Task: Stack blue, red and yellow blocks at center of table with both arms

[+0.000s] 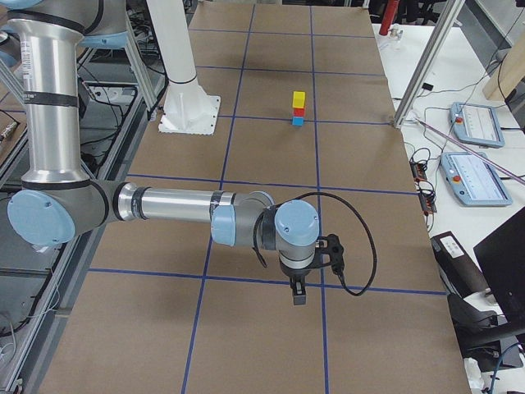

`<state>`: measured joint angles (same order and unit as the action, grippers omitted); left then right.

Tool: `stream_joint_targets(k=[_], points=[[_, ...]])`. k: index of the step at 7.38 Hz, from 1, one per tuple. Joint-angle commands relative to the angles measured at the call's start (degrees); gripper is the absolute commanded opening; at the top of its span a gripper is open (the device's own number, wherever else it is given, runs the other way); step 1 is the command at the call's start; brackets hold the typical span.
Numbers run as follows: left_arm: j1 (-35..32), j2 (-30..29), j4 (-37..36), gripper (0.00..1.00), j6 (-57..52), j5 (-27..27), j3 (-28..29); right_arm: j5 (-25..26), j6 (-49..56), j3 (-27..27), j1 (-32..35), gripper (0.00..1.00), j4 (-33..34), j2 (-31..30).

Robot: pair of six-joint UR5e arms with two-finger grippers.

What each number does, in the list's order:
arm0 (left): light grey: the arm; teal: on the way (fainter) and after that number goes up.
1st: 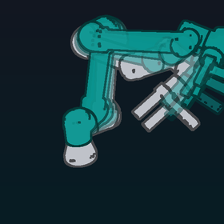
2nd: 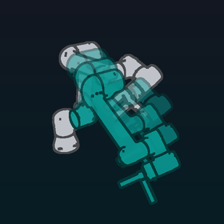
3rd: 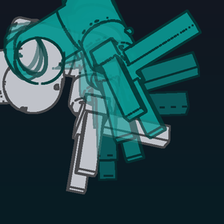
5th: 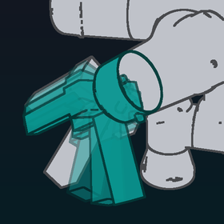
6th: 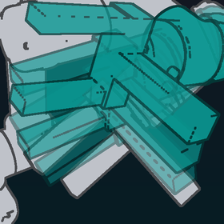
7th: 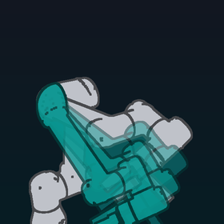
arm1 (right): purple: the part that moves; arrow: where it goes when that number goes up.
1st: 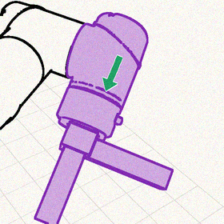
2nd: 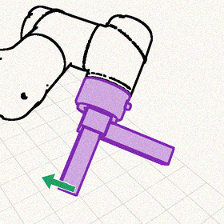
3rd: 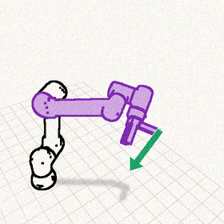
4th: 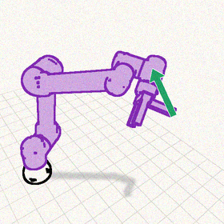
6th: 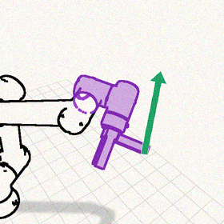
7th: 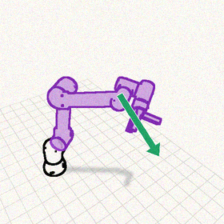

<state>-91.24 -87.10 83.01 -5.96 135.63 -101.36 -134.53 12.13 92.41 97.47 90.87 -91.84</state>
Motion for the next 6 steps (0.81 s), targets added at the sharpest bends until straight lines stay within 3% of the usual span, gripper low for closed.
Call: stream_joint_targets(k=[1,6], points=[[0.01,-0.35,0.83,1.00,0.78,-0.71,2.65,-0.03,0.00,0.14,0.00,1.00,-0.42,-1.06],[-0.08,-0.44,3.65,1.00,0.69,-0.89,2.57,-0.20,-0.09,1.19,0.00,1.00,-0.60,-3.17]])
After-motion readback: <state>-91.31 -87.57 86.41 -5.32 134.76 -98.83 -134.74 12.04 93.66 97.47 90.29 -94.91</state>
